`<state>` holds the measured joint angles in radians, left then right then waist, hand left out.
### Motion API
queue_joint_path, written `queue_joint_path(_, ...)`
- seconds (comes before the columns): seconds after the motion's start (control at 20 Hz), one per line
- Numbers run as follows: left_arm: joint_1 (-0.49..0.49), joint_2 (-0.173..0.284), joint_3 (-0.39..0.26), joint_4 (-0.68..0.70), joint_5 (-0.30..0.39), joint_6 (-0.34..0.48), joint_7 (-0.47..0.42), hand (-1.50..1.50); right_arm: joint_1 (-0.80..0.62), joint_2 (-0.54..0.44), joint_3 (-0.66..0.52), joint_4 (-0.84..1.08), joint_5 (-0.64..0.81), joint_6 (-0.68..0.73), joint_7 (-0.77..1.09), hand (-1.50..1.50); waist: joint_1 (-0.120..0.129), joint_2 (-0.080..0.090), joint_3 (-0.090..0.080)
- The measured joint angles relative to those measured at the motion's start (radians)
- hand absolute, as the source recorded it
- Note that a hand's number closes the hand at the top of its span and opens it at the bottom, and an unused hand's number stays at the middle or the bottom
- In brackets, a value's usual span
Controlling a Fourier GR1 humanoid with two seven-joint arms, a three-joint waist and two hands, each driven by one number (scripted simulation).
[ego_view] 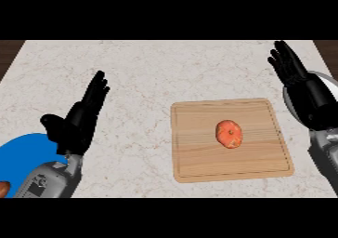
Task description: Pick the squash from the cutting board and place it in the pan
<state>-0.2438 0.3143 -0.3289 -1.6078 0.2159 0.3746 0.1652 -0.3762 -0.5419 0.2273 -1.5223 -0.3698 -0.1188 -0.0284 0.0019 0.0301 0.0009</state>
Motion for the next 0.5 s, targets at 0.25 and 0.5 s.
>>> queue_joint_path(0.25, -0.018, 0.02, 0.027, 0.028, -0.02, -0.008, -0.038, 0.0, -0.026, 0.022, 0.112, 0.074, -0.05, 0.271, -0.069, 1.5, 0.05, -0.002, 0.002)
queue_joint_path(0.5, -0.02, 0.048, 0.078, 0.057, -0.008, -0.019, -0.058, 0.0, -0.001, -0.03, 0.168, 0.173, 0.021, 0.506, -0.32, -1.5, 0.055, -0.001, 0.005)
